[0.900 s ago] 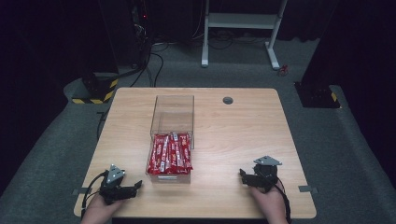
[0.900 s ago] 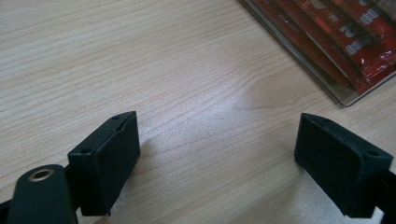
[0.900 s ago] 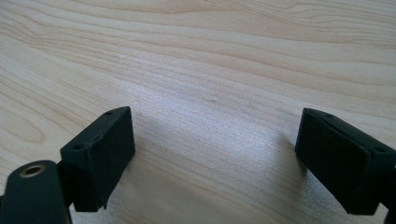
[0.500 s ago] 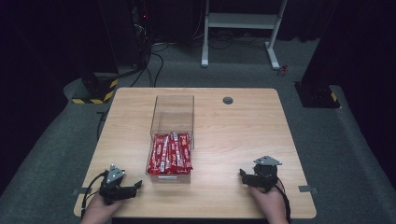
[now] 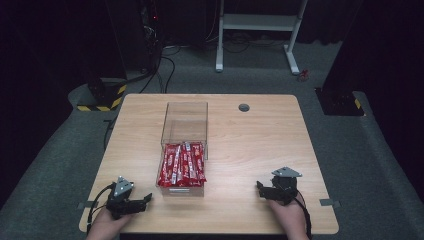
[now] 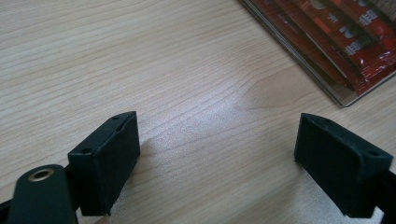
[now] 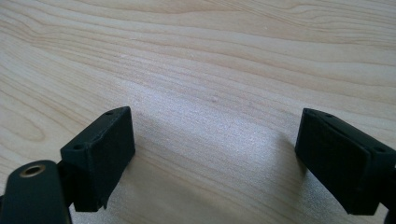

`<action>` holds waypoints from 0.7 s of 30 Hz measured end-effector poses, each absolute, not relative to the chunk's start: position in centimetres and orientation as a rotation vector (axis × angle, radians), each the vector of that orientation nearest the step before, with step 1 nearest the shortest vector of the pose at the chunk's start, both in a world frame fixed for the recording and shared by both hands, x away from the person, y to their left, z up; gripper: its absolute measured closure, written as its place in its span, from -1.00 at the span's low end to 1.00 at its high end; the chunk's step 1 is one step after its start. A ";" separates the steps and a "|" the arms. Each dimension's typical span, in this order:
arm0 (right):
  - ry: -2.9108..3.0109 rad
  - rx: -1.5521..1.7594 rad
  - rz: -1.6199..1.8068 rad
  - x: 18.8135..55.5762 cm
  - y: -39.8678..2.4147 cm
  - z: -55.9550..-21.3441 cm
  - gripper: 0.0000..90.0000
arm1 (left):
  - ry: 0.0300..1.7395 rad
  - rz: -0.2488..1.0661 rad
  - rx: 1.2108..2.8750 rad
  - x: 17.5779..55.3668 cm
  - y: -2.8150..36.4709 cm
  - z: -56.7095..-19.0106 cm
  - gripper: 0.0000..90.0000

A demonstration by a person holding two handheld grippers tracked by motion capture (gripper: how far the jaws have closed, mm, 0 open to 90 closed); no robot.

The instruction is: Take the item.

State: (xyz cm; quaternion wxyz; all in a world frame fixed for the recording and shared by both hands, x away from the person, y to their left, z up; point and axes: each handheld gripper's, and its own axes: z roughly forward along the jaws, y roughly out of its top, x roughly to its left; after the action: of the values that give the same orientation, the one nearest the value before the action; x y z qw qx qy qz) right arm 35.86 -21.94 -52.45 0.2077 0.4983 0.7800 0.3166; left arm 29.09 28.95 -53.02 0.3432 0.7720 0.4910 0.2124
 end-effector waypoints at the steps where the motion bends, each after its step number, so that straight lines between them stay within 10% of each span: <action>1: 2.171 1.383 0.883 35.9 -22.0 -52.5 -0.73 | 1.277 0.553 2.007 29.1 28.9 -53.0 -0.68; 21: 2.178 1.355 0.933 35.6 -21.4 -52.0 -0.63 | 1.276 0.550 2.005 29.1 29.0 -53.0 -0.68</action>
State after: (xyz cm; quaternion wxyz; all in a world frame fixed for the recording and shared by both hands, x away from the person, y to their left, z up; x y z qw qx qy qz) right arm 35.56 -21.44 -51.96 0.2045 0.4858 0.7812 0.3346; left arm 29.09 28.96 -53.02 0.3439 0.7718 0.4912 0.2118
